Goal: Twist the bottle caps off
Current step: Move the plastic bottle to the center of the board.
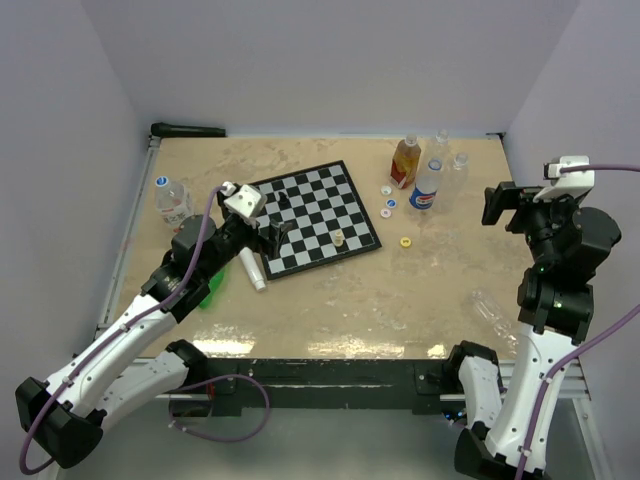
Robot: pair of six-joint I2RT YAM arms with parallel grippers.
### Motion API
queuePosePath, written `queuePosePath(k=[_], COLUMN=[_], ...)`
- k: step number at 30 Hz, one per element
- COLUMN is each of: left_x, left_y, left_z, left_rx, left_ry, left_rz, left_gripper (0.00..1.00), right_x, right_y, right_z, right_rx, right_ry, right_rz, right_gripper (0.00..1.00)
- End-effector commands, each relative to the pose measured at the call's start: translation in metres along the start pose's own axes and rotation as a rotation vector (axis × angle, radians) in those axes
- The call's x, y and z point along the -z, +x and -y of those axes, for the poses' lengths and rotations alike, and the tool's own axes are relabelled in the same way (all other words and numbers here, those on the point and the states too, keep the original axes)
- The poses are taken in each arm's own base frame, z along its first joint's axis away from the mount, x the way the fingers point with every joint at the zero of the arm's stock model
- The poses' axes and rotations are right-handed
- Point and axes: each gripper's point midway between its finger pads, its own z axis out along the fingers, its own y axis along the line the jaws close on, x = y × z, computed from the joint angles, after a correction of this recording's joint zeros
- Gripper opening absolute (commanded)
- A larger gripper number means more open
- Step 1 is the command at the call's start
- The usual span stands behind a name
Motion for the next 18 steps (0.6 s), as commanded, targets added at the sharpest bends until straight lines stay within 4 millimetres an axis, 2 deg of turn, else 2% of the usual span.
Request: queuePosePath(k=[1, 9, 13, 18], left_x=[0.002, 0.003, 0.003, 0.002], left_y=[-0.011, -0.011, -0.011, -0.010], left_z=[-0.003, -0.003, -0.002, -0.002], left_rx=[-0.017, -0.017, -0.018, -0.017], left_ry=[-0.011, -0.008, -0.003, -0.004], left_rz=[0.050, 0.051, 0.049, 0.048], left_gripper=[1.00, 1.00, 1.00, 1.00], right_x=[0.000, -0.002, -0.006, -0.006], right_y=[-0.004, 0.004, 0.015, 0.066], right_z=[0.007, 0.008, 0.007, -0.001], right_rx=[0.027, 0.044, 0.085, 0.361], right_ry=[0.031, 0.024, -0.001, -0.193], right_rz=[0.013, -0.017, -0.055, -0.263], right_gripper=[0.98, 0.98, 0.98, 0.98])
